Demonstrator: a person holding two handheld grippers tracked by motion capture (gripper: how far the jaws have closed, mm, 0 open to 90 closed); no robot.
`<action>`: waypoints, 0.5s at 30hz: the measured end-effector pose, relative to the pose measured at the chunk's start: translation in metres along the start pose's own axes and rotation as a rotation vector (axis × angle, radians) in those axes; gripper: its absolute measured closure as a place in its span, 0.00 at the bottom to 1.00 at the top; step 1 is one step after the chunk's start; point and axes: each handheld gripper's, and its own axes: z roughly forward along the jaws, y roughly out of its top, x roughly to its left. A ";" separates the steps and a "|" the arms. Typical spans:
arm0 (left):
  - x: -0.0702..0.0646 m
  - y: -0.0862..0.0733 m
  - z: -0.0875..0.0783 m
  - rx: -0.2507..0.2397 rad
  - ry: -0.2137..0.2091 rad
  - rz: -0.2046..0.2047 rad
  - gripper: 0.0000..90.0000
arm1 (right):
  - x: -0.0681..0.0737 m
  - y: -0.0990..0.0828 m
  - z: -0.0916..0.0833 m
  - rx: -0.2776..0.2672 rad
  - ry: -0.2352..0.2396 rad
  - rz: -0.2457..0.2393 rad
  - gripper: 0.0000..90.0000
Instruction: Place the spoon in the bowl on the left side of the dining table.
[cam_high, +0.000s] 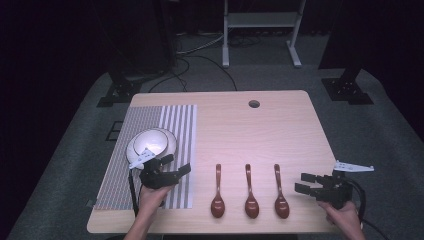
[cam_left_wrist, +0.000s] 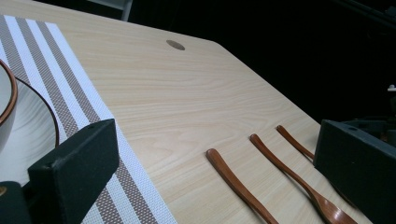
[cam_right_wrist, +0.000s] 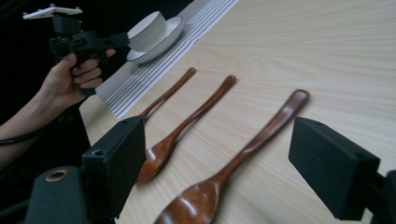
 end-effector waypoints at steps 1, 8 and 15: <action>0.000 0.000 0.000 -0.001 -0.001 -0.001 0.00 | 0.002 0.001 0.002 0.000 0.009 -0.006 0.20; -0.003 0.000 0.000 0.004 -0.006 0.008 0.00 | 0.022 0.005 0.023 0.036 0.090 -0.017 0.20; -0.004 -0.001 0.000 0.003 -0.008 0.004 0.00 | 0.038 0.011 0.051 0.107 0.146 -0.036 0.20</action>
